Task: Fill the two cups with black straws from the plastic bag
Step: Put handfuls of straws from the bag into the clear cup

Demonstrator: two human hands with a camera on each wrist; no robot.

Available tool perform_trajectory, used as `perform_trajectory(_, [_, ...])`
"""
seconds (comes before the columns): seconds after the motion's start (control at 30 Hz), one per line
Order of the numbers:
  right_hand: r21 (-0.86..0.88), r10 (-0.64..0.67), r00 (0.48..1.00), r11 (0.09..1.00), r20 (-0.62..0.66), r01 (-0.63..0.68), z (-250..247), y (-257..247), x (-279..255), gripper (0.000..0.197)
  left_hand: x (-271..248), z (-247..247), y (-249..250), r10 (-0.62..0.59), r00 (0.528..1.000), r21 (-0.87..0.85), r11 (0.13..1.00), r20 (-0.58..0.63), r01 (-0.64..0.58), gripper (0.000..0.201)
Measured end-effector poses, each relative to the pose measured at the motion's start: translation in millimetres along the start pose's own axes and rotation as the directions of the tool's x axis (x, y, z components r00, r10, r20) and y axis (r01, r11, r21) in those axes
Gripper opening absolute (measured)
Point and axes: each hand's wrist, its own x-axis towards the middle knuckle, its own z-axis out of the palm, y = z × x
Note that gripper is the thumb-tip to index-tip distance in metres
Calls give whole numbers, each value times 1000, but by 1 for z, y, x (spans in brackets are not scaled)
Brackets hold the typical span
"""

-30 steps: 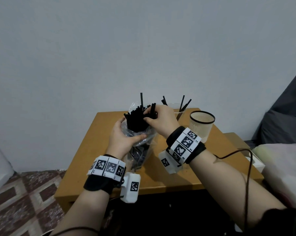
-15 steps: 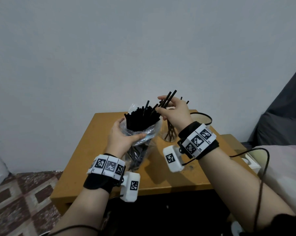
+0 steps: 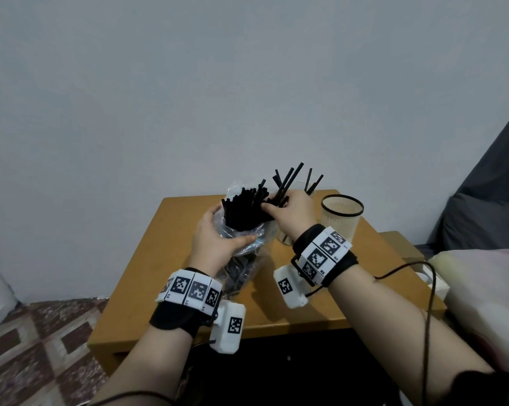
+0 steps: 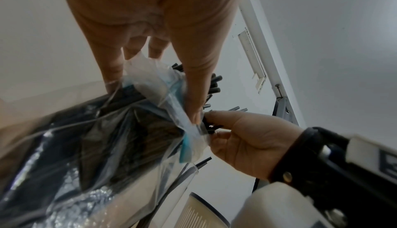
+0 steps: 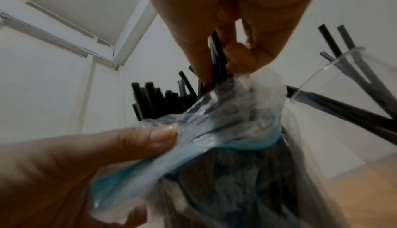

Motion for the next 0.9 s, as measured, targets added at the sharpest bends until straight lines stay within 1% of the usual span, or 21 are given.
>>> perform_trajectory(0.07, [21, -24, 1000, 999, -5, 24, -4, -2, 1, 15, 0, -1, 1, -7, 1000, -7, 1000, -3, 7, 103])
perform_trajectory(0.13, [86, -45, 998, 995, -38, 49, -9, -5, 5, 15, 1, -3, 1, -16, 1000, -21, 1000, -7, 16, 103])
perform_trajectory(0.2, [186, -58, 996, 980, -67, 69, -14, -8, 9, 8, 3, -4, 2, -24, 1000, -32, 999, -10, 23, 103])
perform_trajectory(0.27, [279, -51, 997, 958, -65, 67, -19, -12, 12, 4, 4, -5, 2, -24, 1000, -39, 999, -13, 23, 102])
perform_trajectory(0.4, [507, 2, 1000, 862, -18, 8, -23, -11, 14, 5, 4, -6, 2, -25, 1000, -47, 999, -17, 24, 102])
perform_trajectory(0.47, [572, 34, 999, 819, 6, -31, -22, -7, 14, 5, 4, -5, 2, -27, 1000, -51, 998, -14, 26, 102])
perform_trajectory(0.57, [595, 34, 999, 803, 21, -39, -20, -3, 16, 3, 5, -5, 2, -29, 1000, -55, 998, -9, 29, 102])
perform_trajectory(0.67, [570, 13, 999, 820, 51, -40, -19, -2, 18, 15, 5, -4, 3, -23, 1000, -60, 998, -10, 22, 101])
perform_trajectory(0.73, [541, -17, 998, 841, 63, -20, -19, -3, 18, 15, 6, -4, 2, -26, 1000, -63, 998, -11, 25, 101])
perform_trajectory(0.83, [484, -58, 998, 874, 34, 34, -22, -5, 17, 14, 7, -5, 2, -30, 999, -69, 997, -12, 29, 101])
perform_trajectory(0.9, [476, -81, 997, 876, -10, 76, -24, -6, 17, 15, 7, -5, 1, -26, 1000, -70, 997, -14, 24, 101])
